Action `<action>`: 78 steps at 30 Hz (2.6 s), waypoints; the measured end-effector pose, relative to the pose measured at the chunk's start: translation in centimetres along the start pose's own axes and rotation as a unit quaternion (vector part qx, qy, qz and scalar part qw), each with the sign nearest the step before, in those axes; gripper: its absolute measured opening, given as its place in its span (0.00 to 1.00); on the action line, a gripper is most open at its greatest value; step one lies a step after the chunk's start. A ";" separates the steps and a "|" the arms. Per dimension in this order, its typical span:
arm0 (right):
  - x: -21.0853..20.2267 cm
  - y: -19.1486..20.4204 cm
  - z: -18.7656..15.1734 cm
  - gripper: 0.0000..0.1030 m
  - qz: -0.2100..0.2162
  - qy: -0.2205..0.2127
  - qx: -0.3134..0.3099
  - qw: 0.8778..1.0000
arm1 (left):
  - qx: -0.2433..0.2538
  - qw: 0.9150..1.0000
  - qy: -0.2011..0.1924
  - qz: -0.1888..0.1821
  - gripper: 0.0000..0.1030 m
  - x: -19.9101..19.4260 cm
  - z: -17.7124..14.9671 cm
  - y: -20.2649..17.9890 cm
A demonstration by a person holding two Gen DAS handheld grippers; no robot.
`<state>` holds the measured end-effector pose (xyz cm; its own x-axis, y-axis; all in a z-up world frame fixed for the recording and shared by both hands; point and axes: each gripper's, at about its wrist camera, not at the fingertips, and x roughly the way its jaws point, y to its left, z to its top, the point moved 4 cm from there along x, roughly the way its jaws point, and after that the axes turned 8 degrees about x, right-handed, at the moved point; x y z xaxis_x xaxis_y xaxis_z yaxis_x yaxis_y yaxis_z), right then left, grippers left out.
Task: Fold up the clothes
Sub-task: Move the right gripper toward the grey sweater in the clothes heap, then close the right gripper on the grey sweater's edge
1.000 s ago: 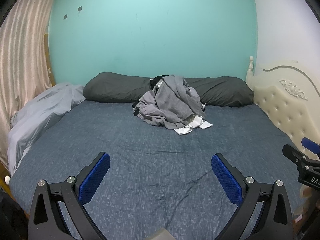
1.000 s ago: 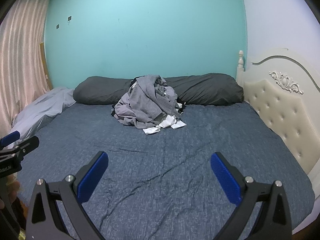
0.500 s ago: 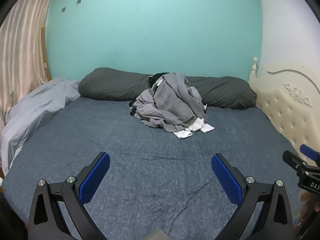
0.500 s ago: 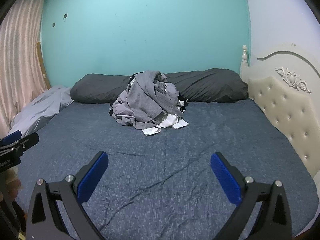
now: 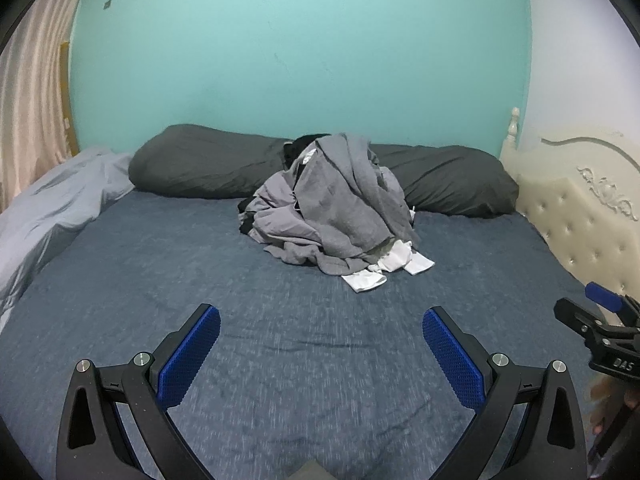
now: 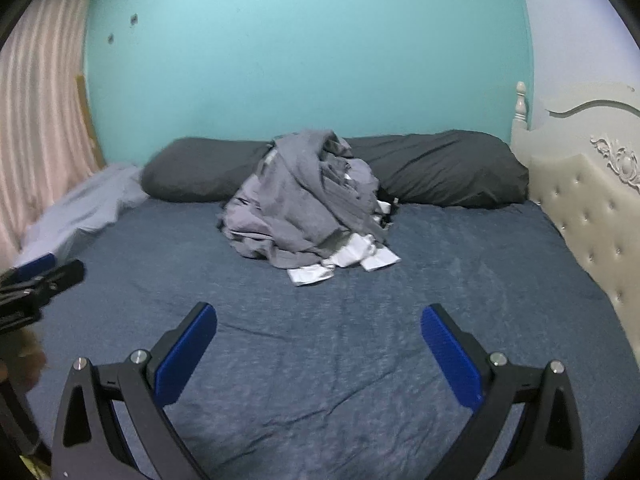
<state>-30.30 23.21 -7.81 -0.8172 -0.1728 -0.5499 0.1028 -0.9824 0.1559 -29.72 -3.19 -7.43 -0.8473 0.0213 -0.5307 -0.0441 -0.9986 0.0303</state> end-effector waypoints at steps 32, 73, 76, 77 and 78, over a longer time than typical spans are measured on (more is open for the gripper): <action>32.9 0.2 5.6 1.00 0.017 0.055 -0.028 0.998 | -0.031 0.998 0.049 0.007 1.00 28.1 2.1 6.0; 46.5 2.1 7.5 0.05 0.044 0.022 -0.016 0.999 | -0.033 0.996 0.064 0.047 1.00 36.3 2.4 9.5; 44.4 2.7 8.1 0.05 0.062 0.013 -0.020 0.998 | -0.034 0.996 0.069 0.049 1.00 35.1 2.1 9.8; 43.6 3.0 8.2 0.05 0.068 0.010 -0.022 0.997 | -0.035 0.996 0.070 0.049 1.00 34.8 2.1 9.9; 42.7 3.2 8.3 0.05 0.074 0.006 -0.026 0.997 | -0.035 0.995 0.073 0.050 1.00 34.2 2.0 10.0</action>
<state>-69.60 13.33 -23.97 -0.7842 -0.3161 -0.5339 0.2503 -0.9485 0.1939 -60.23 -12.37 -23.63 -0.7596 -0.0814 -0.6453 0.0780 -0.9964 0.0338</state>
